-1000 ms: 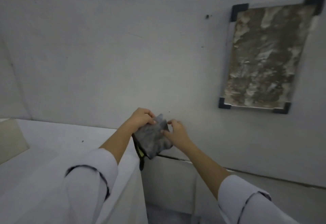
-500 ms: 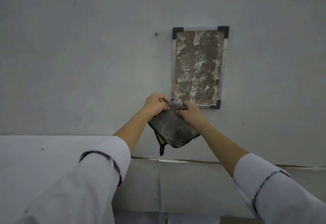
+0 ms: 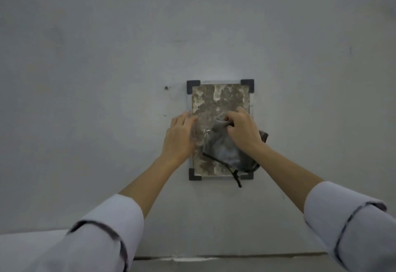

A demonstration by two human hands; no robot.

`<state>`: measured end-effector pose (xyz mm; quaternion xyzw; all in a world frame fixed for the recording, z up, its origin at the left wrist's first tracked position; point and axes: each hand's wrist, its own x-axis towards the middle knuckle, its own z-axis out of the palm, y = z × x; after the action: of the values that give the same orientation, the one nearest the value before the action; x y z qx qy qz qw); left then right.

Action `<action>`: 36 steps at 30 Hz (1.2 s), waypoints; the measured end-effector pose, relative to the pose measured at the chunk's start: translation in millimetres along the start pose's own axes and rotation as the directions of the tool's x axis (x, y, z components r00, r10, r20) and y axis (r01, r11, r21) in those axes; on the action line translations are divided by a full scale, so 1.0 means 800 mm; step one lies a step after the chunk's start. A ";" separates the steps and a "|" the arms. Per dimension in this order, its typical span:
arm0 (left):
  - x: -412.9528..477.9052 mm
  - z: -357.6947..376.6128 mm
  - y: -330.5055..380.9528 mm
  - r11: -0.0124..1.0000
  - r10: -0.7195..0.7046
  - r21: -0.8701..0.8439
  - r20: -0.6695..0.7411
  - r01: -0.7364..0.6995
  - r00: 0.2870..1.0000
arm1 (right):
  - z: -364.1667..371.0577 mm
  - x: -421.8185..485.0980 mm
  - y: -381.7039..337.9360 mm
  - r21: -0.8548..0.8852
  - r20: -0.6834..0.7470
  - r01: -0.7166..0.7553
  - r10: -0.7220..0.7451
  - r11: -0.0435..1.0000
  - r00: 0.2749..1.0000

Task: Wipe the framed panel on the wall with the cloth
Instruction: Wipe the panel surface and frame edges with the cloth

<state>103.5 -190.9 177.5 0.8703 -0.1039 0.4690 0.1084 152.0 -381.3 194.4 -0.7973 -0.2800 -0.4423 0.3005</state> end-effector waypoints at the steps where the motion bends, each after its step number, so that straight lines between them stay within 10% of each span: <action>1: 0.004 0.000 0.001 0.999 0.033 0.043 -0.014 -0.032 0.999 | -0.004 0.012 0.001 -0.036 -0.035 0.027 -0.029 0.999 0.999; 15: 0.037 0.045 0.017 0.948 -0.013 0.318 0.043 -0.002 0.999 | 0.028 0.056 0.025 -0.397 -0.295 0.199 -0.330 0.896 0.897; 21: 0.039 0.041 0.025 0.919 -0.029 0.395 0.049 0.008 0.998 | 0.054 0.018 0.037 -0.548 -0.170 0.144 -0.277 0.824 0.946; 27: 0.038 0.031 0.016 0.913 0.001 0.405 0.113 -0.047 0.994 | 0.011 0.025 0.072 -0.561 0.008 0.435 -0.520 0.704 0.854; 36: 0.036 0.030 -0.005 0.896 0.042 0.418 0.258 -0.151 0.965 | -0.022 0.083 0.048 -0.416 -0.204 0.233 -0.340 0.879 0.918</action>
<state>139.2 -195.9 188.3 0.9170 -0.0527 0.3752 -0.1250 200.0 -407.5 251.4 -0.7216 -0.2600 -0.6330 0.1048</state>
